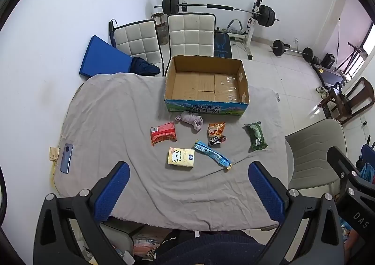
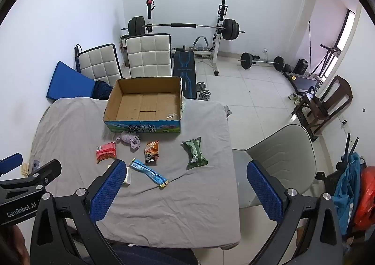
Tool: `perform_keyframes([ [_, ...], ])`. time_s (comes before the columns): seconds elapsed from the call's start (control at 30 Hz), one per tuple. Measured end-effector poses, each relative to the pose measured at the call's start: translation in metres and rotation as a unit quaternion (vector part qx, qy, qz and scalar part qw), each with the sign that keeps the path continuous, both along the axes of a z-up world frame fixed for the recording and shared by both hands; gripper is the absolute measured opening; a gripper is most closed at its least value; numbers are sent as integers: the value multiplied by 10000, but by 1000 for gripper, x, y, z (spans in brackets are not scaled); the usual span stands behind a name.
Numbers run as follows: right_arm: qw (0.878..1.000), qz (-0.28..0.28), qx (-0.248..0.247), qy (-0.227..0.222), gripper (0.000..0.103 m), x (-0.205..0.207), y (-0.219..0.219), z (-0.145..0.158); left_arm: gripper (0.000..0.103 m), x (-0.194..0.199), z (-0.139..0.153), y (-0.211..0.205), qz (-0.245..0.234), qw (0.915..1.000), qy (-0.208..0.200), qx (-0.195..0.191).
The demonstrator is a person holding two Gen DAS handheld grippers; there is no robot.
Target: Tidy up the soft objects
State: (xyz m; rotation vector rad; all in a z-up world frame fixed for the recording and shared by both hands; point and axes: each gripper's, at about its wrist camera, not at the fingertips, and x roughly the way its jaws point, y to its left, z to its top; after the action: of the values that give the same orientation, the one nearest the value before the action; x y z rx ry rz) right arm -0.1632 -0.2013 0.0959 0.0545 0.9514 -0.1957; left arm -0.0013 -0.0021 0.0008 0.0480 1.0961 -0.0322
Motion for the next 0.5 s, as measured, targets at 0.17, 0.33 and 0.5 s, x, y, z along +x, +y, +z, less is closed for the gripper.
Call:
perform_keyframes([
  [0.17,10000,-25,-65,4,103,-1,0,2,103,1,-2,1,22,10000,24,-36],
  [0.33,9999,-38,-19,97,103,-4,-2,0,103,3,1,0,23,9999,91,-57],
  [0.5,9995,-60,46,306,103,-5,-2,-3,103,1,-11,13,-1,9996,256,-94],
])
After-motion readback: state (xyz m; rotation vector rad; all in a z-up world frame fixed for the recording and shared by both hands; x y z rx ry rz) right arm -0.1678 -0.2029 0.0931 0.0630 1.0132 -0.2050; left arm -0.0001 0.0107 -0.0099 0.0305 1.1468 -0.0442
